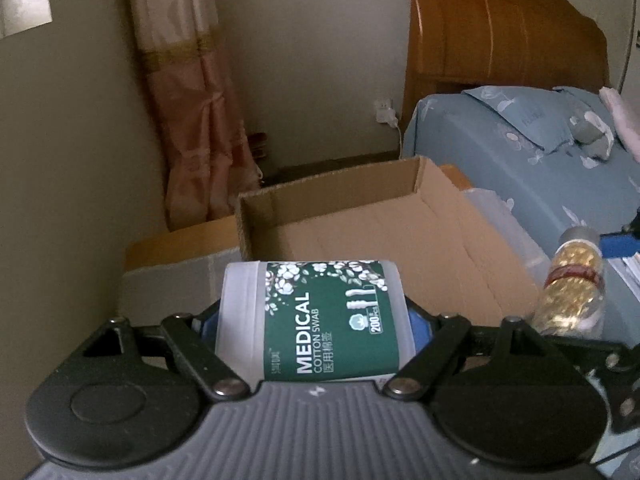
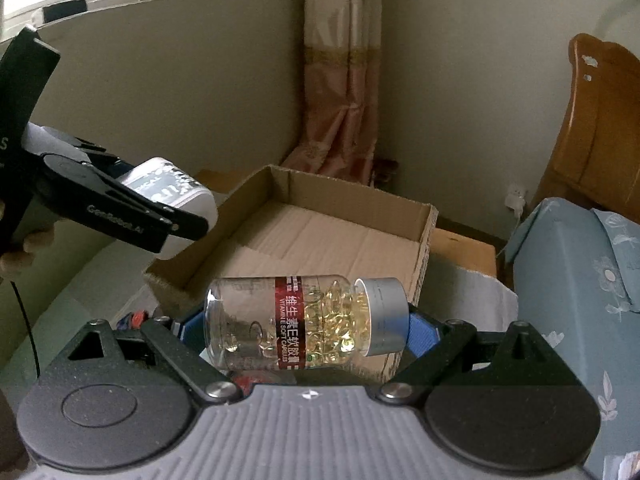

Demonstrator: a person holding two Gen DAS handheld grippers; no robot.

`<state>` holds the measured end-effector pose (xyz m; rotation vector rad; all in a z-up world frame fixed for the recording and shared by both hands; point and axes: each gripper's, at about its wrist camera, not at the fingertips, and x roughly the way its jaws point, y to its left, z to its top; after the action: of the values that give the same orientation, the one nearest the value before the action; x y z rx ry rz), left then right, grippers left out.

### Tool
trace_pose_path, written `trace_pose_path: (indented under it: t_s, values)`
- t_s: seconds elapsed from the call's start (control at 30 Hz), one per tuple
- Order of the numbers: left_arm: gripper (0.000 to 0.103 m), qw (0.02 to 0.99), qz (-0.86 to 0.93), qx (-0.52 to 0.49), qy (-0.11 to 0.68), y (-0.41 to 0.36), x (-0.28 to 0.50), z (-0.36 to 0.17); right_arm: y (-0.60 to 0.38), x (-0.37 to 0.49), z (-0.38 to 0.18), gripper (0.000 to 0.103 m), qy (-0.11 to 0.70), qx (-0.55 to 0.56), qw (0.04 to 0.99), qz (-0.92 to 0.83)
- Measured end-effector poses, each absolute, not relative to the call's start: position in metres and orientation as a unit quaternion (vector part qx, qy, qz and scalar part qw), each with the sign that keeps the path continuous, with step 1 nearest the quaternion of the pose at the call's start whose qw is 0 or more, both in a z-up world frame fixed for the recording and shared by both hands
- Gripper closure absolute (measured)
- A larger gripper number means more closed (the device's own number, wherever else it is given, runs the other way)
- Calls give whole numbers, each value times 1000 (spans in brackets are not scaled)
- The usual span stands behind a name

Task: Organize rigid objects
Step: 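Carry both items to the cardboard box and open both tools to drop them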

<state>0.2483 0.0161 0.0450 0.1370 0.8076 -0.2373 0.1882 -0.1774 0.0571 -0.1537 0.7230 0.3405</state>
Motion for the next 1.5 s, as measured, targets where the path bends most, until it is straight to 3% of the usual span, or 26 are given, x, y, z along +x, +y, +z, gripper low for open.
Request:
trace_pose_path:
  t_s: [0.4,0.47,0.9,0.93,1.0,1.5]
  values:
    - [20,905,-106,80,405,-3,294,35,-170,236,26,7,383,-94,910,126]
    - [20,903,-107,81,408,-5,299,34,-170,234,23,0,382,-96,910,129]
    - [19,897,-90,82,426,-17,340,27,-181,208,34,0,369,-74,917,132]
    - [19,895,-91,83,429,-18,343,26,-181,206,35,0,369,-73,917,133]
    - [7,893,-86,89,432,-19,349,23,-183,205,36,0,367,-73,918,133]
    - [6,905,-90,59,412,12,309,46,-185,171,41,0,353,-63,924,133]
